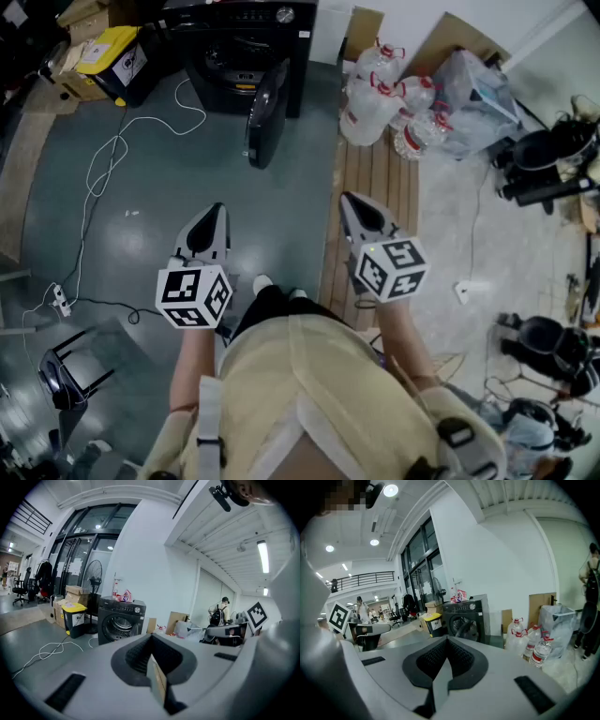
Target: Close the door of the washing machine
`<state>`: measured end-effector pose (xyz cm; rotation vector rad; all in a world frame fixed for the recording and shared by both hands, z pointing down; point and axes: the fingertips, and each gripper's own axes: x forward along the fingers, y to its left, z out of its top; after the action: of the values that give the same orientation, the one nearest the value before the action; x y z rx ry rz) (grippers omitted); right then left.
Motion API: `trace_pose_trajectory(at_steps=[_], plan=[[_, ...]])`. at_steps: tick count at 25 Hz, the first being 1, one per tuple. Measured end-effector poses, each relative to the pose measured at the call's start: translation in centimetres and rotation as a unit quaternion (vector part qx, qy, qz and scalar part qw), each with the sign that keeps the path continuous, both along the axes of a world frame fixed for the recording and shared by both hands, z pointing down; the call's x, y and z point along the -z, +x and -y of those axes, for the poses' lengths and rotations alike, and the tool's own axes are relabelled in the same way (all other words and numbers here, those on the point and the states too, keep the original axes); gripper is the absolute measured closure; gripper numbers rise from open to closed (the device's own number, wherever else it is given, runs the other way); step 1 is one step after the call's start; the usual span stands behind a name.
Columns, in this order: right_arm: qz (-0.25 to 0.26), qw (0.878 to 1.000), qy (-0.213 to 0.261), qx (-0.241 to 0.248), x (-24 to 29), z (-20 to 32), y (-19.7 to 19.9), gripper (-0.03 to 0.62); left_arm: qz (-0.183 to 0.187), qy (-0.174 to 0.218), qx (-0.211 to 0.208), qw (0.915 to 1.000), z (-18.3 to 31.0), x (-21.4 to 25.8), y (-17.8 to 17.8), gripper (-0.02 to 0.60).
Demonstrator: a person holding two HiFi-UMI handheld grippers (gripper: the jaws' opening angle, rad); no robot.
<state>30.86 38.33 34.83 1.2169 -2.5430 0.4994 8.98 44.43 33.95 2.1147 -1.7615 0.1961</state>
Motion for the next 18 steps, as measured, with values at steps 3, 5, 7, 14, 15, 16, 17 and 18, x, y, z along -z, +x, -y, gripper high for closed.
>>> trace_pose_trajectory(at_steps=[3,5,7,14,15,16,17,18], plan=[[-0.003,1.000,-0.003,-0.010,-0.6,-0.3,-0.7,0.589,-0.002,-0.001,0.006,1.0000,-0.5,-0.5,-1.4,0.578],[-0.003,1.000,-0.008,-0.016,-1.0,-0.5,-1.0,0.589,-0.012,-0.002,0.008,0.9999,-0.8,-0.7,-2.1,0.578],[-0.002,1.000,-0.013,-0.021,-1.3,-0.6,-1.4,0.589,-0.022,-0.006,0.010,0.9997,-1.1,-0.9,-2.7,0.578],[0.000,1.000,-0.008,-0.027,-1.3,-0.4,-3.4,0.589,-0.042,-0.005,0.001,0.9991,-1.2,-1.1,-3.9,0.578],[0.005,1.000,-0.006,-0.028,-1.2,-0.3,-3.8,0.589,-0.039,-0.003,-0.003,0.9992,-1.1,-1.1,-4.1,0.578],[0.008,1.000,-0.005,-0.030,-1.2,-0.2,-4.1,0.589,-0.036,-0.002,-0.008,0.9993,-1.0,-1.1,-4.3,0.578],[0.010,0.999,-0.004,-0.032,-1.1,0.0,-4.5,0.589,-0.034,-0.002,-0.013,0.9993,-0.9,-1.1,-4.5,0.578],[0.010,0.999,-0.003,-0.034,-1.1,0.0,-5.0,0.589,-0.034,-0.002,-0.018,0.9993,-0.9,-1.2,-4.7,0.578]])
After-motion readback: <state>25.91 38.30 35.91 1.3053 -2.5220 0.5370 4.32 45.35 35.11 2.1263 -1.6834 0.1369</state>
